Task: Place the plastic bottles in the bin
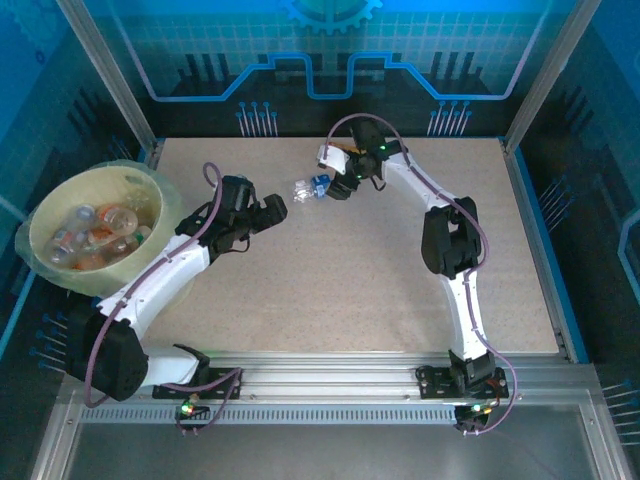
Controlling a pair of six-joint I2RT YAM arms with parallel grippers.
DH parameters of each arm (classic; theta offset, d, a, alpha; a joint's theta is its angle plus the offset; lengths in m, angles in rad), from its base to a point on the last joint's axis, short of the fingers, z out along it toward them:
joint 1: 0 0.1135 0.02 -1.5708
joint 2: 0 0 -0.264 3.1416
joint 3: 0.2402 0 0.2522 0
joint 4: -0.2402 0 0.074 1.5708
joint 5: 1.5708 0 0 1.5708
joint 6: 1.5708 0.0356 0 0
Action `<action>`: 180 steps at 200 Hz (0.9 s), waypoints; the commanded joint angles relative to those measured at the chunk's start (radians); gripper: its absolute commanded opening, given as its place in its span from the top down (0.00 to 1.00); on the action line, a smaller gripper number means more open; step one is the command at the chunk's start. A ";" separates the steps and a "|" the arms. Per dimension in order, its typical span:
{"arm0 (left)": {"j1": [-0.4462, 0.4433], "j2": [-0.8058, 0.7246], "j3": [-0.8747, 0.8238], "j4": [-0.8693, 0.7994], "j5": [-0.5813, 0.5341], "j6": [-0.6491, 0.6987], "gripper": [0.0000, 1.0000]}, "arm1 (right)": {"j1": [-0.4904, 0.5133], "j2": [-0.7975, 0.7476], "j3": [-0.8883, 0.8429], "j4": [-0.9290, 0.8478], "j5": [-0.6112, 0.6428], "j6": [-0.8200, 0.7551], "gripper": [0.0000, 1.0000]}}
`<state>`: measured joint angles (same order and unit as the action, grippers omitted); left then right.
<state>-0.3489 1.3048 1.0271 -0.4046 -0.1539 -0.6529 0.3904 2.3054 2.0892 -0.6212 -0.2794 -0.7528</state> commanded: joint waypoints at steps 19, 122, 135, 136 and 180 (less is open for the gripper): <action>0.004 -0.017 0.010 0.003 -0.030 0.015 0.01 | 0.028 0.152 0.157 -0.066 -0.009 -0.115 0.20; 0.019 -0.021 0.009 -0.041 -0.070 0.055 0.01 | 0.080 0.392 0.338 -0.092 0.084 -0.250 0.21; 0.019 -0.019 0.004 -0.036 -0.066 0.051 0.01 | 0.085 0.396 0.316 -0.055 0.126 -0.255 0.21; 0.019 -0.019 0.004 -0.035 -0.066 0.050 0.01 | 0.086 0.395 0.315 -0.053 0.127 -0.254 0.21; 0.019 -0.018 -0.005 -0.029 -0.057 0.037 0.01 | 0.093 0.346 0.297 -0.056 0.064 -0.162 0.32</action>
<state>-0.3367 1.3045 1.0267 -0.4244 -0.1986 -0.6262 0.4641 2.6682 2.4252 -0.6647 -0.2024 -0.9585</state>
